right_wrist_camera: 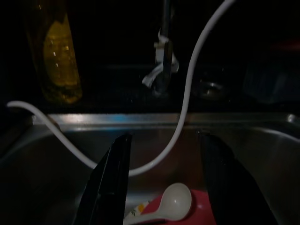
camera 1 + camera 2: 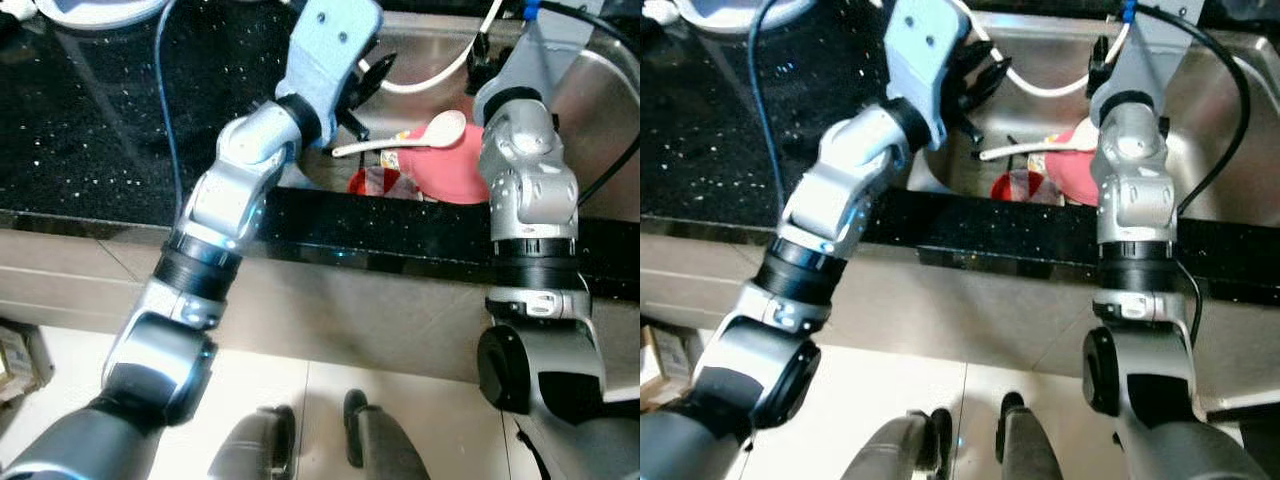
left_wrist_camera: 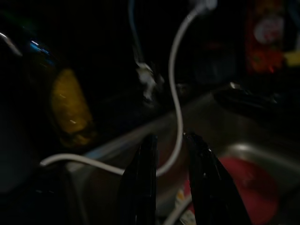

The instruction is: Kitchen organization

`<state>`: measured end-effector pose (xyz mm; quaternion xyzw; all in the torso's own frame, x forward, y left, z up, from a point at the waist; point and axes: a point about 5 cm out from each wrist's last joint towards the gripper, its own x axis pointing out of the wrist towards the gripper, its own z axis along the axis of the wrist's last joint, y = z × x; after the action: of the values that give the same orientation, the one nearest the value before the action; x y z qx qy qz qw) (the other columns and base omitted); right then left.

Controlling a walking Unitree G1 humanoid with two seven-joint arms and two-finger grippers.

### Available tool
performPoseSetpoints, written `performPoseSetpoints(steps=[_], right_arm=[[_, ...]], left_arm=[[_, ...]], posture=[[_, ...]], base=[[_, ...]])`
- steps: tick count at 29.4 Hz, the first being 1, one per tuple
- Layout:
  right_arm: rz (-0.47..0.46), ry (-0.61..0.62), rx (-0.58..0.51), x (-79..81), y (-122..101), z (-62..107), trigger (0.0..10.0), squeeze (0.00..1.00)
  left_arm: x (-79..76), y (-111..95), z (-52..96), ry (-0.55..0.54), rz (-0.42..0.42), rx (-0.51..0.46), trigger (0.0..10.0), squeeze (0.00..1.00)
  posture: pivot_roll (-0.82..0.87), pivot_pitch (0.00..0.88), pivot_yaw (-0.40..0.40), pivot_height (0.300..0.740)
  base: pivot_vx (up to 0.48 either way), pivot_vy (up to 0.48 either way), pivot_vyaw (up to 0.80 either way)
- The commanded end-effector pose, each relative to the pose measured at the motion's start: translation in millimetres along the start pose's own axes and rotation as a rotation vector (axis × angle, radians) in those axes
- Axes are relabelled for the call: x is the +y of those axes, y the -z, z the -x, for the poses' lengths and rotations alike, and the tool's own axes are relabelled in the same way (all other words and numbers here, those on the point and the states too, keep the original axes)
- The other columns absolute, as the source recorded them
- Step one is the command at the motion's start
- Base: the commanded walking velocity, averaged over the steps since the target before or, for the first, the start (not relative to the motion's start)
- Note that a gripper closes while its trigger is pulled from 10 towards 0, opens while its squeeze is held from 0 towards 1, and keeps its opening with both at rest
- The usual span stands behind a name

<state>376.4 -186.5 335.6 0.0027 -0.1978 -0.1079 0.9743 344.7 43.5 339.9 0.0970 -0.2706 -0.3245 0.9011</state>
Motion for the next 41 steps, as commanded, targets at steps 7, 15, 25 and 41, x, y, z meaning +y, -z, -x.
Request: performPoseSetpoints(steps=[7,15,25,41], right_arm=[[-0.008,0.019,-0.032,-4.5,-1.3,-2.6,10.0,0.00],[-0.033,-0.038,-0.061,-5.3,9.2,10.7,10.0,0.00],[-0.156,-0.315,0.010,23.0,31.0,43.7,10.0,0.00],[-0.196,-0.631,0.069,49.3,55.9,85.8,10.0,0.00]], left_arm=[[14.0,-2.6,19.8,-0.186,0.095,-0.035,10.0,0.00],[27.8,24.4,68.7,-0.349,0.121,0.045,10.0,0.00],[16.8,34.0,109.6,-0.400,0.080,0.142,10.0,0.00],[-8.7,73.9,170.8,-0.567,0.123,0.370,10.0,0.00]], posture=[[0.05,0.083,0.021,0.740],[0.07,0.037,0.029,0.740],[0.09,0.000,0.012,0.740],[0.12,0.000,-0.014,0.740]], base=[[0.000,0.000,0.00],[0.000,0.000,0.00],[0.000,0.000,0.00],[0.000,0.000,0.00]])
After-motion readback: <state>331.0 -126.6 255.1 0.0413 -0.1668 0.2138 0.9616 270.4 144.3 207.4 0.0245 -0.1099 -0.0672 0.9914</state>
